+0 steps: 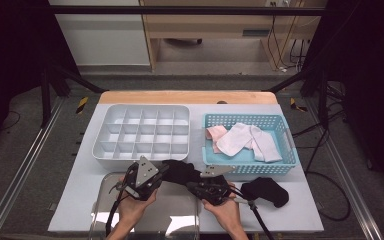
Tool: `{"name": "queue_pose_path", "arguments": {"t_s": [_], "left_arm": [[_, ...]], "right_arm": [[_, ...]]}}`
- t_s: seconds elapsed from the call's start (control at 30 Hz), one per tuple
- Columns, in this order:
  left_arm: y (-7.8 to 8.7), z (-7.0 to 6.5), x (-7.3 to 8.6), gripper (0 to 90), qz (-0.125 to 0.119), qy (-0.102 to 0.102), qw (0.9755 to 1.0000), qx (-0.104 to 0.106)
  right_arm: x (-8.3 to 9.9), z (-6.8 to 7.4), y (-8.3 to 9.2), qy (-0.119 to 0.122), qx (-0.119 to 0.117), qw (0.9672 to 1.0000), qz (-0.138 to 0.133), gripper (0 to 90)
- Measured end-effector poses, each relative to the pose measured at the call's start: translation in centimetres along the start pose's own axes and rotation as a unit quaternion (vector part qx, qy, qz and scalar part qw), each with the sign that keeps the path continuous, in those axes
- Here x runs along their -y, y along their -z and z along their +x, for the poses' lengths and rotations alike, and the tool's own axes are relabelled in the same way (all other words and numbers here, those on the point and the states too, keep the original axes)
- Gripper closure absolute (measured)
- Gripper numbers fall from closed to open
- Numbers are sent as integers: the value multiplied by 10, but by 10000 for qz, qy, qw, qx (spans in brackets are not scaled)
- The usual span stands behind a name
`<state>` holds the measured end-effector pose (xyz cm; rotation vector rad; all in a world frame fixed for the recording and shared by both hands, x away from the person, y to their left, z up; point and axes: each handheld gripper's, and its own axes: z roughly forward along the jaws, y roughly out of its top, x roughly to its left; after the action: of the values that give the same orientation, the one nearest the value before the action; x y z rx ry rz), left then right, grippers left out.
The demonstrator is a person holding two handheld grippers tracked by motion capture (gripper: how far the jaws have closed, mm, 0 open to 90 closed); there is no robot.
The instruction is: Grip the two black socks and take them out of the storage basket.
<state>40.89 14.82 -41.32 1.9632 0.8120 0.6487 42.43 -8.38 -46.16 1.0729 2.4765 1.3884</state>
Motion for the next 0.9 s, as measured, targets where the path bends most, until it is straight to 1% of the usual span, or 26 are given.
{"name": "queue_pose_path", "arguments": {"t_s": [0.07,0.13,0.17,0.2,0.27,0.3,0.33,0.37,0.47,0.57,0.67,0.73,0.77,0.83,0.87,0.9], "left_arm": [[5,-2,-1,869,-124,-60,9998,115],[10,-4,-2,869,-233,-107,9993,269],[13,-6,-2,869,-306,-144,9986,417],[15,-8,-1,869,-345,-186,9979,514],[18,-13,2,869,-352,-262,9968,665],[18,-18,5,869,-322,-324,9960,769],[18,-20,7,869,-289,-367,9956,817],[17,-25,11,869,-228,-420,9946,924],[13,-36,23,869,-4,-567,9920,1124],[8,-46,33,869,215,-723,9896,1226],[5,-53,40,869,409,-800,9869,1337],[2,-59,45,869,582,-888,9839,1440],[1,-61,46,869,636,-877,9818,1557],[-1,-64,50,869,685,-981,9805,1556],[-2,-66,51,869,709,-1023,9801,1546],[-3,-68,51,869,740,-1063,9790,1573]], "right_arm": [[0,-3,-6,-39,30,10000,1,900],[0,-6,-9,-158,29,9999,-40,900],[-1,-7,-10,-172,30,9998,-51,900],[-1,-8,-12,-201,60,9997,-98,900],[-1,-10,-14,-234,55,9996,-162,900],[-1,-10,-14,-253,79,9995,-173,900],[-1,-11,-15,-265,102,9994,-200,900],[-2,-12,-15,-274,115,9993,-245,897],[-2,-13,-14,-281,159,9991,-260,893],[-2,-14,-13,-271,142,9993,-232,877],[-6,-16,-7,-314,197,9988,-331,845],[-8,-19,-1,-354,260,9982,-403,819],[-9,-21,2,-342,307,9979,-463,803],[-10,-23,6,-369,343,9973,-535,788],[-11,-23,10,-402,311,9969,-604,774],[-12,-23,13,-395,320,9966,-649,757]]}}
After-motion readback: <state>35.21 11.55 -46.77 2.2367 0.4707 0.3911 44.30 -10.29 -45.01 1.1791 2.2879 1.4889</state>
